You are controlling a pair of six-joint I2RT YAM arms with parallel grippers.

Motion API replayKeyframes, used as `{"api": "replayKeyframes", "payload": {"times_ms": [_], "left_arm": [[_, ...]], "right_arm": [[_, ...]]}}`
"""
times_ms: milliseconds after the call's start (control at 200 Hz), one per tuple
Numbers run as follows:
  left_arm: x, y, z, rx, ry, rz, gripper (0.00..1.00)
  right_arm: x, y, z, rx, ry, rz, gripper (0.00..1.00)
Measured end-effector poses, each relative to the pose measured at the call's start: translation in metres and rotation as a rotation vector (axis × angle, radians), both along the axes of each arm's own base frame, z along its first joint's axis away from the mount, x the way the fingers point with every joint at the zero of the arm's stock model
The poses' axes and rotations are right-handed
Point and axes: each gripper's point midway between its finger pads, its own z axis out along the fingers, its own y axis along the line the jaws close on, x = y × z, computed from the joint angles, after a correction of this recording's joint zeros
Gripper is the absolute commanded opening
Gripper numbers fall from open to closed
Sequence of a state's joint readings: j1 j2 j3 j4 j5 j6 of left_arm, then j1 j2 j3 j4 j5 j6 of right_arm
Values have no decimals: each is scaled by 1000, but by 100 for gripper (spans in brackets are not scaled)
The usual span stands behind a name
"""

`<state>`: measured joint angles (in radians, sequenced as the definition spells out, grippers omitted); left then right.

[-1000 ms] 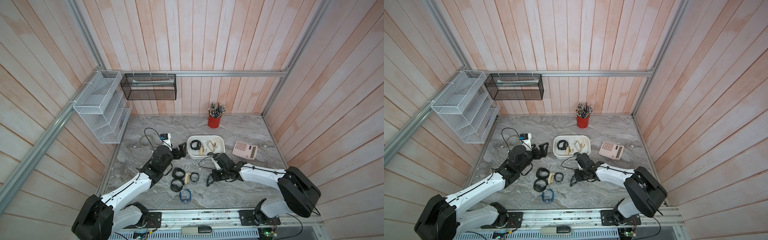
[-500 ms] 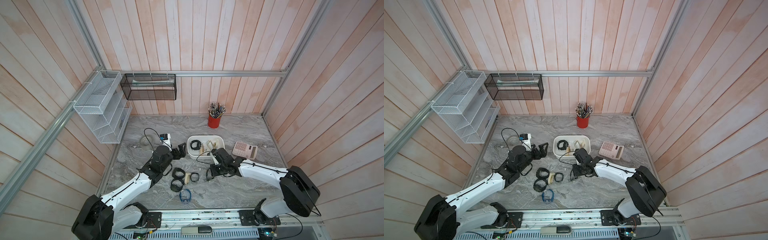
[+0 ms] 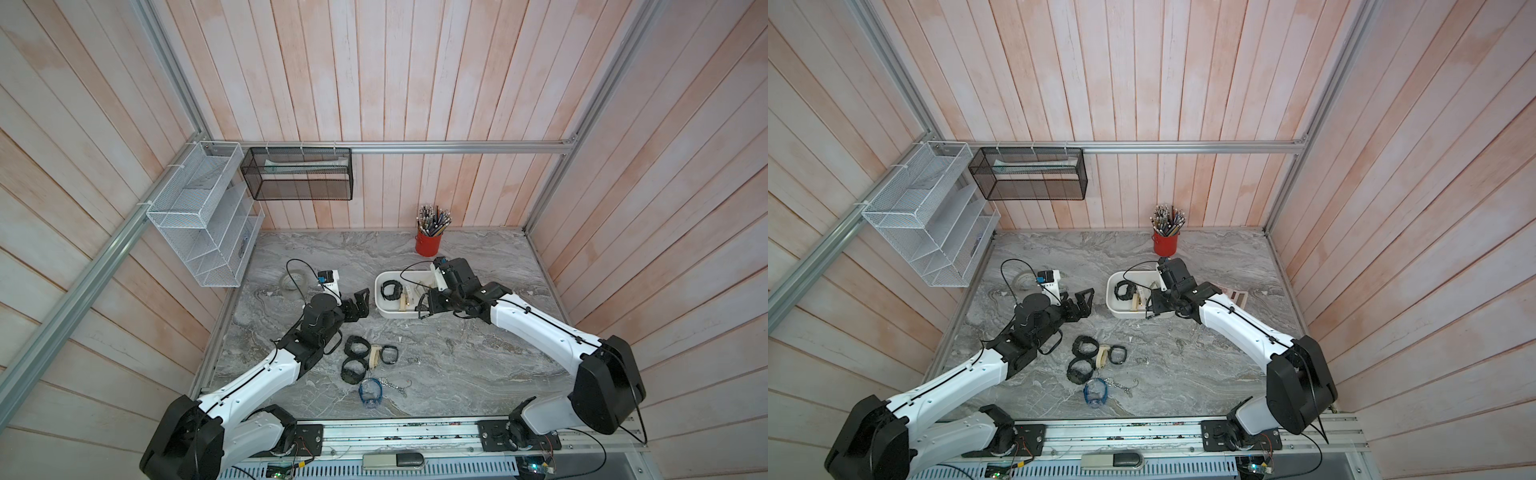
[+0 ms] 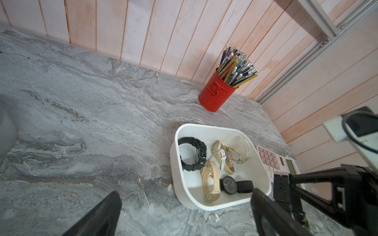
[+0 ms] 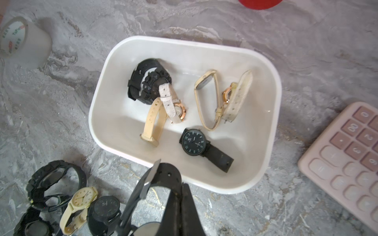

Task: Put the watch into the storage box
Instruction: Place the watch in the storage box.

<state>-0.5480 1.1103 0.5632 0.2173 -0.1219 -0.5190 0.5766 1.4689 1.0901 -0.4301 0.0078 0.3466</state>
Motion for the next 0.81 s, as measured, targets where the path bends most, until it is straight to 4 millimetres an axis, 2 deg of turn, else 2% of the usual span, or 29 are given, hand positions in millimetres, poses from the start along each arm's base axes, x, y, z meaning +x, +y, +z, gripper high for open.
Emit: {"api": "replayKeyframes", "payload": {"times_ms": [170,345,655,805], "left_arm": [[-1,2,1,4,-3,6,100],[-2,3,-1,12,8,9,100],[-4,4,-6,24,28,8,100],[-4,5,-7,26,31,8,100]], "right_arm": [[32,-5,-6,-9,-34,-41,0],[51,0,-34,-50,-10,-25,0],[66,2,-70,-73,24,-9,0],[70,3,-81,-76,34,-7,0]]}}
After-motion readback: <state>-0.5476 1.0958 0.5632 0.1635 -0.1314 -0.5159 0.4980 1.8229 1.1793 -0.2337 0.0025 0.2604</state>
